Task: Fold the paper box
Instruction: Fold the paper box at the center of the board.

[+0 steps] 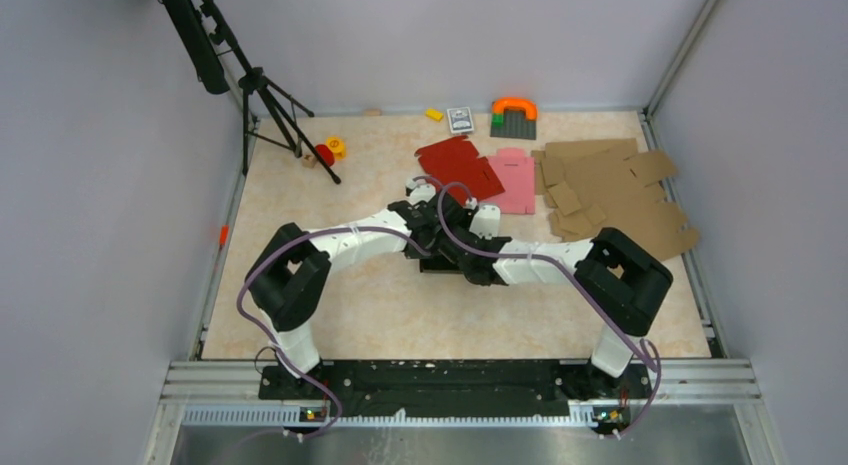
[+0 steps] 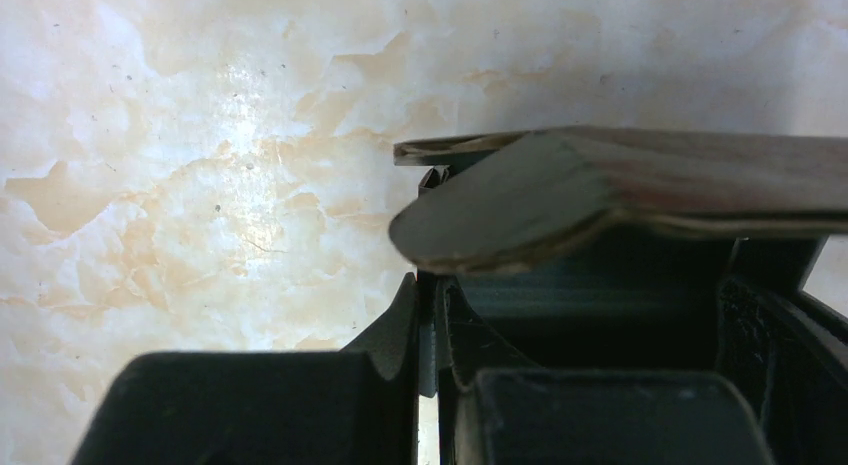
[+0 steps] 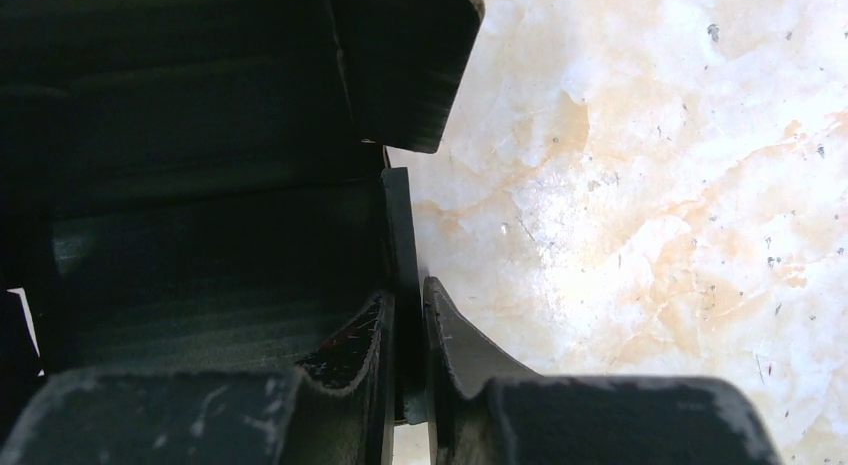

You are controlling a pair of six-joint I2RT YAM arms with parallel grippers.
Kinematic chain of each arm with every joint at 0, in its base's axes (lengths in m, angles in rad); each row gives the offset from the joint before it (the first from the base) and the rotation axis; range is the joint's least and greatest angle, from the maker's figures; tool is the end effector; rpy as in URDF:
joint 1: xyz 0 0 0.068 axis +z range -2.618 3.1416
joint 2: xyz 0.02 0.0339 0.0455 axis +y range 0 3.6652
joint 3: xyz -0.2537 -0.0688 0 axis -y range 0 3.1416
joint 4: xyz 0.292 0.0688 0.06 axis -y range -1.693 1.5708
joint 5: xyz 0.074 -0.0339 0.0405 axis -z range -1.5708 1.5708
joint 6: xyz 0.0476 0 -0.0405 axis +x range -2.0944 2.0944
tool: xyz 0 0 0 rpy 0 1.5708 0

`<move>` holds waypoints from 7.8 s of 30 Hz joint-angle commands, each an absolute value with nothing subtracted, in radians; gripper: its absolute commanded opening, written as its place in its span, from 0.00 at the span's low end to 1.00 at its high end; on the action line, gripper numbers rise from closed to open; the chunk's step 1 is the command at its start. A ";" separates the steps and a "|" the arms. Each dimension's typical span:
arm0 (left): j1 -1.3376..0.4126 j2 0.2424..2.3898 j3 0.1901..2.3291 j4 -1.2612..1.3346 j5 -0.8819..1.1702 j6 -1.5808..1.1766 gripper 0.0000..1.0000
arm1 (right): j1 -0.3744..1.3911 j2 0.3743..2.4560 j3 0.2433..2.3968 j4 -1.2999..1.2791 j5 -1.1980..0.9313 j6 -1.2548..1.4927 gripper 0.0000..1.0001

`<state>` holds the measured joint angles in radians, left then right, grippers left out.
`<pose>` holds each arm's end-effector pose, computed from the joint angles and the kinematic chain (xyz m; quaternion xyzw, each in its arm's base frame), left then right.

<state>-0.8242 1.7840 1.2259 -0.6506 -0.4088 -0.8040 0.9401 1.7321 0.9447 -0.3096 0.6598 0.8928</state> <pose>0.2820 -0.2770 0.1477 -0.0268 0.9635 0.0089 0.2662 0.2360 0.2737 0.1000 0.0543 0.9212 -0.0155 0.3850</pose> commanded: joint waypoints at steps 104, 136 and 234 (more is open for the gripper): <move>-0.902 1.868 1.307 -0.834 -0.571 -0.776 0.00 | 0.814 1.495 0.618 0.258 0.133 0.865 0.39; -0.953 1.868 1.340 -0.864 -0.567 -0.868 0.00 | 0.993 1.777 0.996 -0.496 0.580 0.845 0.06; -0.945 1.773 1.296 -0.788 -0.493 -0.817 0.09 | 0.898 1.654 0.815 -0.157 0.293 0.836 0.16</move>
